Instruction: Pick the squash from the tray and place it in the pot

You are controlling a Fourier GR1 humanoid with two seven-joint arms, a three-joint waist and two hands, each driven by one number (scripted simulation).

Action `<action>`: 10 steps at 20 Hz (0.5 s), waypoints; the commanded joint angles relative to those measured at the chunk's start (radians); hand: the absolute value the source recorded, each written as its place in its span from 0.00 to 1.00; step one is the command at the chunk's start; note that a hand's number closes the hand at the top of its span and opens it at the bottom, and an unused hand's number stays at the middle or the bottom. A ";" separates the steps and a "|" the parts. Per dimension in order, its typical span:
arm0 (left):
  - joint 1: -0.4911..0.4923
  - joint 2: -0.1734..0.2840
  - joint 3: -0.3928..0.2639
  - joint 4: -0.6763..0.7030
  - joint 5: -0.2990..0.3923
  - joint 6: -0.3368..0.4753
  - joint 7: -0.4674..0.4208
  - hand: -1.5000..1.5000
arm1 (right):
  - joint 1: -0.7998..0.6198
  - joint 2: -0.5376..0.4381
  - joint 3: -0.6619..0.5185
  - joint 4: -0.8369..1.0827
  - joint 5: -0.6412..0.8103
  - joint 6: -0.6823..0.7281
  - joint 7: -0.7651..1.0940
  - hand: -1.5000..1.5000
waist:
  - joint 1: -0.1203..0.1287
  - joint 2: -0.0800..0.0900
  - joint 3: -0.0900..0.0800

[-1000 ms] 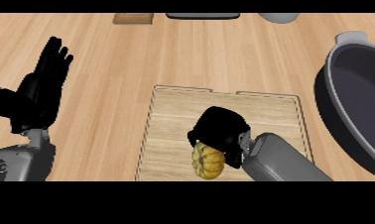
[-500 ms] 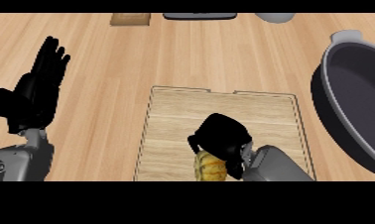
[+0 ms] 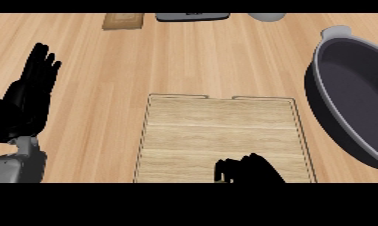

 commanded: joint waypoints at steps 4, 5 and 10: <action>0.009 0.006 0.006 0.000 -0.005 -0.004 -0.008 0.50 | 0.192 0.032 -0.052 -0.412 0.042 -0.199 0.104 1.00 | -0.003 0.000 0.000; -0.007 -0.017 -0.008 0.022 -0.019 0.014 -0.017 0.50 | 0.204 0.066 -0.047 -0.447 0.031 -0.226 0.112 1.00 | -0.004 0.004 0.000; -0.041 -0.014 -0.022 -0.017 -0.016 0.016 0.040 0.50 | 0.256 0.046 -0.151 -0.649 0.049 -0.297 0.132 1.00 | 0.012 0.004 0.001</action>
